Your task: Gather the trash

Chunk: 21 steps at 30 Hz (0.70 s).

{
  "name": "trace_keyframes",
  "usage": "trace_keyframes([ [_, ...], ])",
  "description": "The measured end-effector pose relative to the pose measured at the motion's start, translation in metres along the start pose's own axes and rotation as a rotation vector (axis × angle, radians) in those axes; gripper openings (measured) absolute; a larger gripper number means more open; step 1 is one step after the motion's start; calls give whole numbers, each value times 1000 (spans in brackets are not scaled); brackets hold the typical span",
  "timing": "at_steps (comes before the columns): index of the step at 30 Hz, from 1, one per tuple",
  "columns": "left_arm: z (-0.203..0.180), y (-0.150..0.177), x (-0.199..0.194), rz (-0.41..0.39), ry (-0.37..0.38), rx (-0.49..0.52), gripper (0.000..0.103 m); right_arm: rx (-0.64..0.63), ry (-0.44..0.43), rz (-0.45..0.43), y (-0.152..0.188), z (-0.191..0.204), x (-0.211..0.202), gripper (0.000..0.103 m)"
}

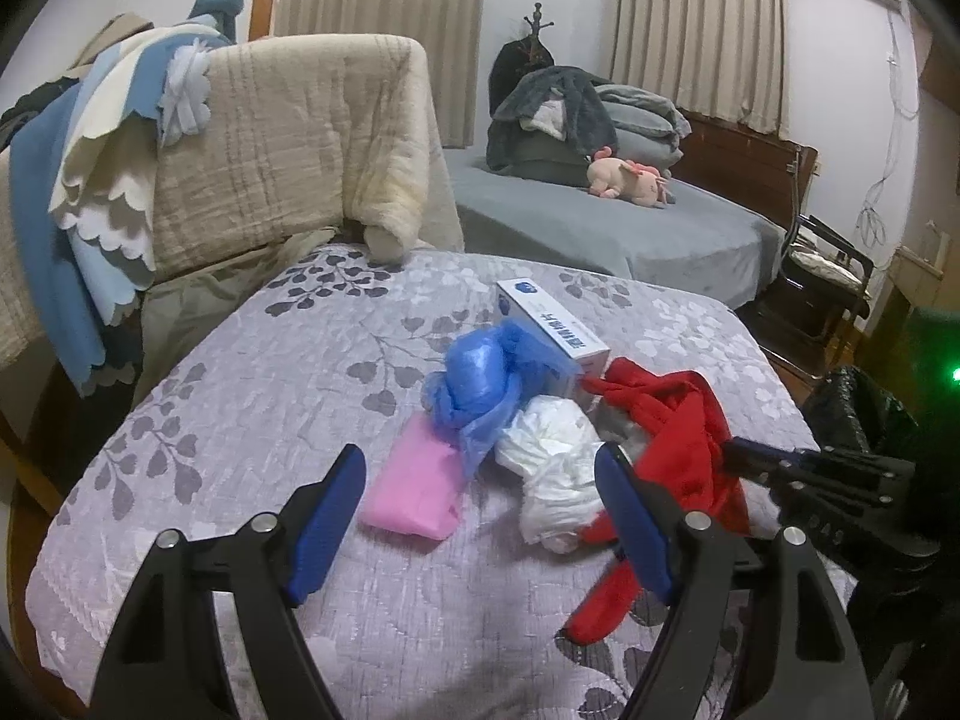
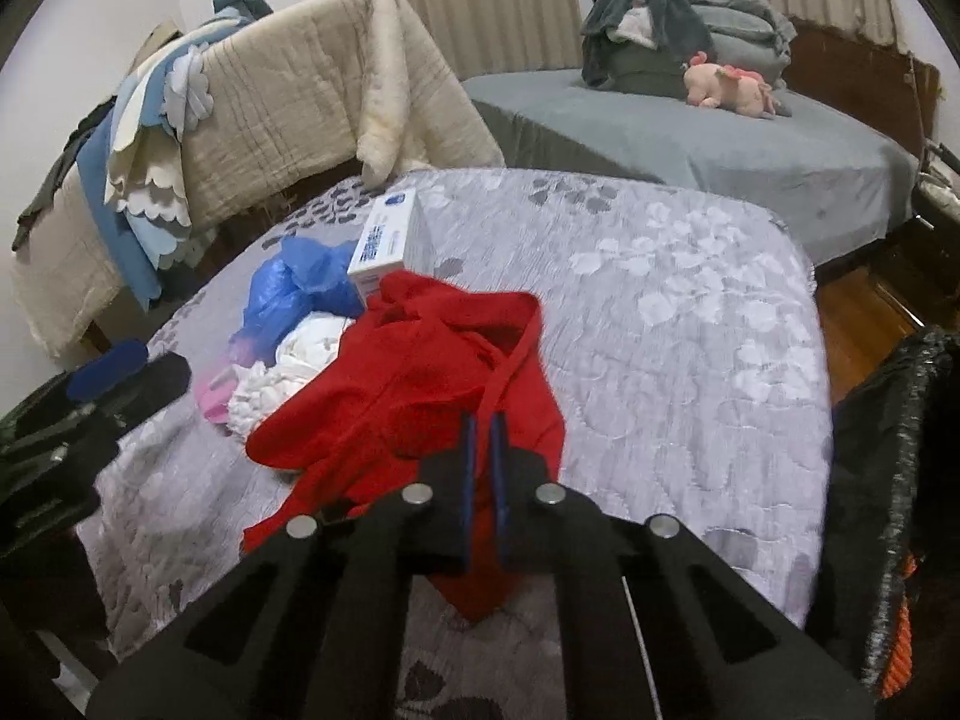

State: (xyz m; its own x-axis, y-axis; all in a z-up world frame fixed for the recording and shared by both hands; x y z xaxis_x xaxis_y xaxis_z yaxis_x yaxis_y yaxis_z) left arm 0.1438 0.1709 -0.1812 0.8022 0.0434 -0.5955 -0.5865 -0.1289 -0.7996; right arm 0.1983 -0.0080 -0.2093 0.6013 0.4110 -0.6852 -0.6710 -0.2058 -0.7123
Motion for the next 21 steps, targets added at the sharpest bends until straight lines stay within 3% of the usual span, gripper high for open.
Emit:
trace_keyframes([
  [6,-9,-1,0,0,14,9,77,29,42,-61,-9,-18,-29,4],
  [10,-15,0,2,5,25,13,77,36,82,-55,-10,-30,-32,4],
  [15,-19,3,2,9,31,15,77,53,66,-28,-7,-33,-22,10],
  [17,-18,3,2,7,27,18,77,48,59,-29,-8,-29,-20,17],
  [19,-18,3,2,4,20,24,77,43,39,-31,-10,-21,-17,37],
  [21,-15,3,2,3,16,22,77,23,31,-28,-11,-13,-13,45],
])
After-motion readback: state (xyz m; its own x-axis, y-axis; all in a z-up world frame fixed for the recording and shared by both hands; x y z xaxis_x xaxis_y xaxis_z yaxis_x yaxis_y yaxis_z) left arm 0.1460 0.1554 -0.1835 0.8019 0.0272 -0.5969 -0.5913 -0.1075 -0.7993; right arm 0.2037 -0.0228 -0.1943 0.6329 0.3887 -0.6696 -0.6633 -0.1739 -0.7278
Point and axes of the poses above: each gripper's, at about its wrist camera, not at the fingertips, and x roughly the way its jaws point, z to its left, y to its underside, the point moved 2 cm from there along x, roughly the way its jaws point
